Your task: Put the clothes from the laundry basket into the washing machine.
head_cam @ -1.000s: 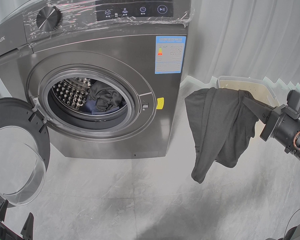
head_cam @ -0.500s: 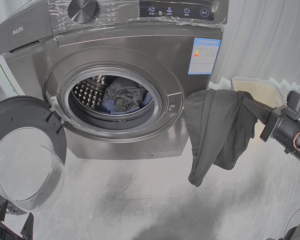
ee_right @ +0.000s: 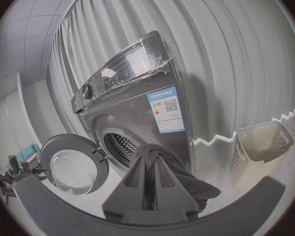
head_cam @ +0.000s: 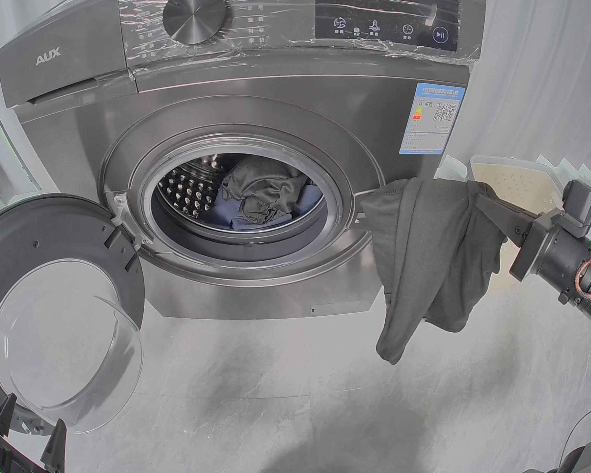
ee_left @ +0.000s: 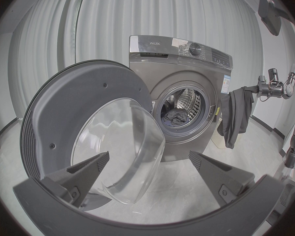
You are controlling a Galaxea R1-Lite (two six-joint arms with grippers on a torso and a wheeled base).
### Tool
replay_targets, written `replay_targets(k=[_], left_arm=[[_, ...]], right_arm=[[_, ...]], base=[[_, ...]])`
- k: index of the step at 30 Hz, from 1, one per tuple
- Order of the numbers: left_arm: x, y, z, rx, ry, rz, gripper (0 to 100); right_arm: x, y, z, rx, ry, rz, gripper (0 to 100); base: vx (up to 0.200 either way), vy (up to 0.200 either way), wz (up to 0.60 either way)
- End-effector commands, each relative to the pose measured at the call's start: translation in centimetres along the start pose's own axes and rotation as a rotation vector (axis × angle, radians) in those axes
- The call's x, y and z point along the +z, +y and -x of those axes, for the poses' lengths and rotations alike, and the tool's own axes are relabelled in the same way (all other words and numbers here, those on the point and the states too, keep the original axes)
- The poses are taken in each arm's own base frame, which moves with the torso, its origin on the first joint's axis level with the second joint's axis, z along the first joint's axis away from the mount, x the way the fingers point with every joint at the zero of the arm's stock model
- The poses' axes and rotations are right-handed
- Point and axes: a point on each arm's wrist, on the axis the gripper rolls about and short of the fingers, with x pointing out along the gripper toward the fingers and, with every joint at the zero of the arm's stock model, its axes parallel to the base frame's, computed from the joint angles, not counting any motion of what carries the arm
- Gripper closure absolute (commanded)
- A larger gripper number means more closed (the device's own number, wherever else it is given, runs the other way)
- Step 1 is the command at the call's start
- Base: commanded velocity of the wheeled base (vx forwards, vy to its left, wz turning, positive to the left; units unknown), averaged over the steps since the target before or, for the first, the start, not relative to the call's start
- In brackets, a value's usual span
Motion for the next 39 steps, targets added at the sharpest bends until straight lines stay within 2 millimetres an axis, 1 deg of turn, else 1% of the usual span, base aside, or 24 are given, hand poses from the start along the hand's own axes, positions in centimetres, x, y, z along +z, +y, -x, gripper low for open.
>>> replay_targets(k=[1,5,11,20,26,29,32,33,35,37,39], left_arm=[[-0.4,0.0,0.0,0.0,0.003,0.0,0],[-0.4,0.0,0.0,0.0,0.003,0.0,0],[-0.4,0.0,0.0,0.0,0.003,0.0,0],[-0.4,0.0,0.0,0.0,0.003,0.002,0],[-0.4,0.0,0.0,0.0,0.003,0.002,0],[-0.4,0.0,0.0,0.002,0.001,0.002,0],[-0.4,0.0,0.0,0.002,0.001,-0.003,0],[-0.4,0.0,0.0,0.002,0.001,-0.003,0],[-0.4,0.0,0.0,0.002,0.001,-0.006,0],[-0.4,0.0,0.0,0.003,-0.003,-0.009,0],[-0.5,0.0,0.0,0.006,-0.003,-0.014,0]], right_arm=[[-0.1,0.0,0.0,-0.001,0.005,0.0,100],[-0.2,0.0,0.0,0.0,0.007,0.0,100],[-0.2,0.0,0.0,0.0,0.007,0.0,100],[-0.2,0.0,0.0,0.0,0.01,0.0,100],[-1.0,-0.2,-0.2,-0.003,0.039,0.001,100],[-1.8,-0.2,-0.3,-0.005,0.068,-0.002,100],[-2.4,0.3,-0.3,0.021,0.091,-0.011,100],[-2.5,1.1,-0.5,0.05,0.1,-0.018,100],[-2.5,1.8,-1.0,0.078,0.101,-0.02,100],[-2.4,2.4,-1.6,0.1,0.098,-0.022,100],[-2.7,2.8,-1.9,0.12,0.111,-0.022,100]], base=[[0.0,0.0,0.0],[0.0,0.0,0.0],[-0.2,0.0,0.0],[0.0,0.0,0.0],[0.0,0.2,0.0],[0.0,0.0,0.0],[0.0,0.0,0.0],[0.0,0.0,0.0],[0.0,0.0,0.0],[0.0,0.0,0.0],[0.0,0.0,0.0]])
